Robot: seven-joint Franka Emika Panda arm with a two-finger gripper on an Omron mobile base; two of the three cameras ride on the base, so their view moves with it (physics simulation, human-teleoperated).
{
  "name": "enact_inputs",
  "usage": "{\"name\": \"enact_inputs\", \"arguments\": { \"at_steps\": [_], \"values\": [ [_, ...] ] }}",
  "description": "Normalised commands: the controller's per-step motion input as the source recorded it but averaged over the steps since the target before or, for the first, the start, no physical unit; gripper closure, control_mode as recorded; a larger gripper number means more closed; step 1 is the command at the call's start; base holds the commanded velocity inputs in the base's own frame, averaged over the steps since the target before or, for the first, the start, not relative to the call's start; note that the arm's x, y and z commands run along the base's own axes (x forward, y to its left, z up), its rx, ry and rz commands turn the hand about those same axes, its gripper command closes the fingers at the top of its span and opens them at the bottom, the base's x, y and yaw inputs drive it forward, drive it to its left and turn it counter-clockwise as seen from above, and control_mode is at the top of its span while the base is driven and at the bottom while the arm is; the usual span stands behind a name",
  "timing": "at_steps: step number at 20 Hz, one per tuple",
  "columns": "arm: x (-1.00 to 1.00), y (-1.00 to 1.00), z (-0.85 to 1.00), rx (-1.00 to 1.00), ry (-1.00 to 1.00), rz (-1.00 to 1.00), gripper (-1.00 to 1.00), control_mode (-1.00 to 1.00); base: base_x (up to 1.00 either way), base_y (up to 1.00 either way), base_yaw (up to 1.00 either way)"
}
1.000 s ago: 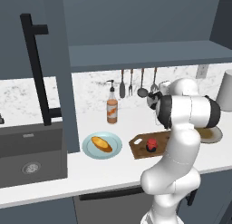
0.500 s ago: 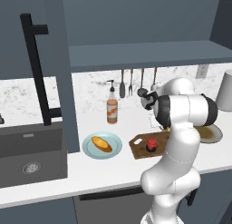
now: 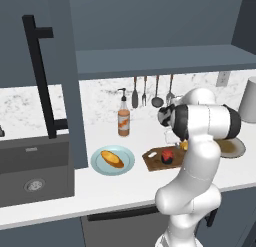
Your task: From the different types of pastries on the counter, select a croissant and place it on the cutting board. Then retrieve a jar of jam from the cabinet and place it alongside the croissant on the cutting board.
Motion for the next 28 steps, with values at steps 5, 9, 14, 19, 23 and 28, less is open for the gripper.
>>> {"name": "enact_inputs", "arguments": {
  "at_steps": [5, 9, 14, 19, 23, 28],
  "values": [
    [0.0, 0.0, -0.1, 0.05, 0.01, 0.0, 1.0, -1.0, 0.0, 0.0, 0.0],
    [-0.11, 0.0, -0.02, 0.07, 0.02, 0.0, 1.0, -1.0, 0.0, 0.0, 0.0],
    [-0.43, 0.0, -0.02, 0.06, 0.01, -0.01, 1.0, -1.0, 0.0, 0.0, 0.0],
    [-0.44, 0.0, 0.0, 0.01, 0.0, -0.03, -1.0, -1.0, 0.0, 0.0, 0.0],
    [-0.01, 0.0, 0.0, 0.0, -0.04, 0.0, -1.0, -1.0, 0.0, 0.0, 0.0],
    [0.13, 0.0, 0.1, 0.0, -0.08, 0.0, -1.0, -1.0, 0.0, 0.0, 0.0]
  ]
}}
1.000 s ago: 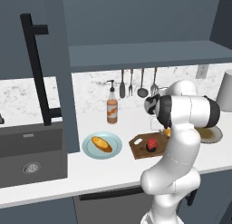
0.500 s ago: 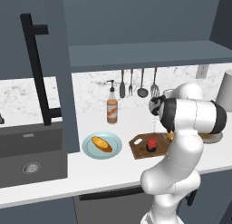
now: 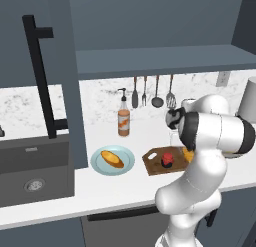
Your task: From the different types of pastries on the counter, select a croissant and place it on the cutting board. Then retrieve a jar of jam from the cabinet and place it alongside the croissant on the cutting board.
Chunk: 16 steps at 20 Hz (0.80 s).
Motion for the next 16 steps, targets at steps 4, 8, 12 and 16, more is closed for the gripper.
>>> {"name": "enact_inputs", "arguments": {
  "at_steps": [4, 8, 12, 16],
  "values": [
    [0.08, 0.0, 0.45, 0.0, 0.0, 0.0, -1.0, -1.0, 0.0, 0.0, 0.0],
    [0.2, 0.0, 0.62, 0.0, 0.0, 0.0, -1.0, -1.0, 0.0, 0.0, 0.0],
    [-0.14, 0.0, 0.37, 0.02, 0.12, 0.0, -1.0, -1.0, 0.0, 0.0, 0.0],
    [-0.9, 0.0, 0.07, 0.08, 0.14, 0.0, -1.0, -1.0, 0.0, 0.0, 0.0]
  ]
}}
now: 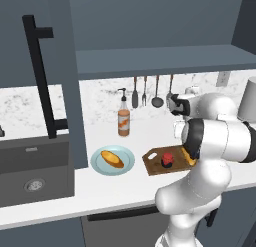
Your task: From the different types of pastries on the counter, select a croissant and place it on the cutting board. Then retrieve a jar of jam from the cabinet and place it alongside the croissant on the cutting board.
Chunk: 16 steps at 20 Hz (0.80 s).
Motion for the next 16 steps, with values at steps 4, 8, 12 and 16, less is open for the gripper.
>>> {"name": "enact_inputs", "arguments": {
  "at_steps": [4, 8, 12, 16],
  "values": [
    [-1.0, 0.0, 0.07, 0.08, 0.03, 0.0, -1.0, -1.0, 0.0, 0.0, 0.0],
    [-0.81, 0.01, 0.21, -0.01, -0.08, 0.0, -1.0, -1.0, 0.0, 0.0, 0.0],
    [-0.61, 0.0, 0.1, -0.19, -0.5, 0.04, -1.0, -1.0, 0.0, 0.0, 0.0],
    [-0.61, 0.0, 0.11, -0.11, -0.43, 0.06, -1.0, -1.0, 0.0, 0.0, 0.0]
  ]
}}
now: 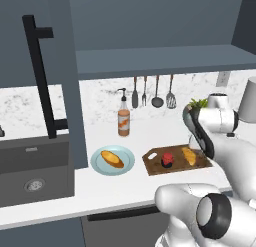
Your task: From the different types of pastries on the counter, select a croissant and place it on the cutting board. Then retrieve a jar of jam from the cabinet and place it alongside the croissant on the cutting board.
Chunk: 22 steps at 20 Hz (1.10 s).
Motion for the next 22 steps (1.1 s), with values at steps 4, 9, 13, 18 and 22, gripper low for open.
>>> {"name": "enact_inputs", "arguments": {
  "at_steps": [4, 9, 13, 18, 22],
  "values": [
    [-0.28, 0.0, 0.0, -0.01, -0.18, 0.04, -1.0, -1.0, 0.0, 0.0, 0.0],
    [0.1, 0.0, 0.0, -0.06, -0.23, 0.12, -1.0, -1.0, 0.0, 0.0, 0.0],
    [0.17, -0.07, 0.0, -0.07, -0.29, 0.23, -1.0, -1.0, 0.0, 0.0, 0.0],
    [0.0, -0.38, 0.0, 0.0, -0.19, 0.22, -1.0, -1.0, 0.0, 0.0, 0.0],
    [0.01, -0.47, 0.07, 0.0, -0.14, 0.15, -1.0, -1.0, 0.0, 0.0, 0.0]
  ]
}}
